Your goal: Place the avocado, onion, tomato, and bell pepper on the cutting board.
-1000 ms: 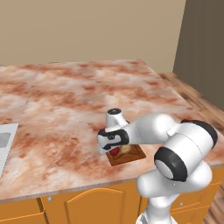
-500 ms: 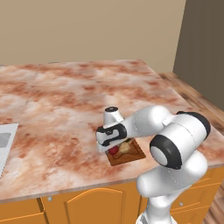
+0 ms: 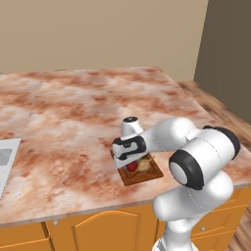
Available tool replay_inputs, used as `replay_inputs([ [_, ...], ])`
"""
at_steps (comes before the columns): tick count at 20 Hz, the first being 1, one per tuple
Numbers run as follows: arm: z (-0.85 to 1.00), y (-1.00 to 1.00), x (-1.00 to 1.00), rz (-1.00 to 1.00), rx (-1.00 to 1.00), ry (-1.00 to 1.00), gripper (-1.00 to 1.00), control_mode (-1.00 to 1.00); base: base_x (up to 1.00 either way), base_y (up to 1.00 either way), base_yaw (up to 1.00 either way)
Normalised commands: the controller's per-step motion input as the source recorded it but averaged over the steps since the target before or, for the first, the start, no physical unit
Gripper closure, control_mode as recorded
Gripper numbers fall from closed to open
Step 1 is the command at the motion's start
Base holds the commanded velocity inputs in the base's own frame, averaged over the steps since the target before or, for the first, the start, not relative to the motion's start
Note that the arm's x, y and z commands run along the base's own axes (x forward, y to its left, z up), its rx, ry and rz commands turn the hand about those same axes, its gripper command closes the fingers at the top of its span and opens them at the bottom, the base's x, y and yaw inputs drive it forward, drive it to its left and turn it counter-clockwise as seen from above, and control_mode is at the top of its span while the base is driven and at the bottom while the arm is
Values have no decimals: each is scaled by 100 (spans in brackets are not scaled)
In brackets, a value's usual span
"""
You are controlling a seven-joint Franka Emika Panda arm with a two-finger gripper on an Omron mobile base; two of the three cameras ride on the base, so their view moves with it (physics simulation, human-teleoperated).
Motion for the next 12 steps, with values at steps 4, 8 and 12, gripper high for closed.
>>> replay_inputs([
  [4, 0, -11, 0, 0, 0, 0, -100, -100, 0, 0, 0],
  [8, 2, -3, 6, 0, 0, 0, -100, -100, 0, 0, 0],
  [12, 6, 0, 17, 0, 0, 1, -100, -100, 0, 0, 0],
])
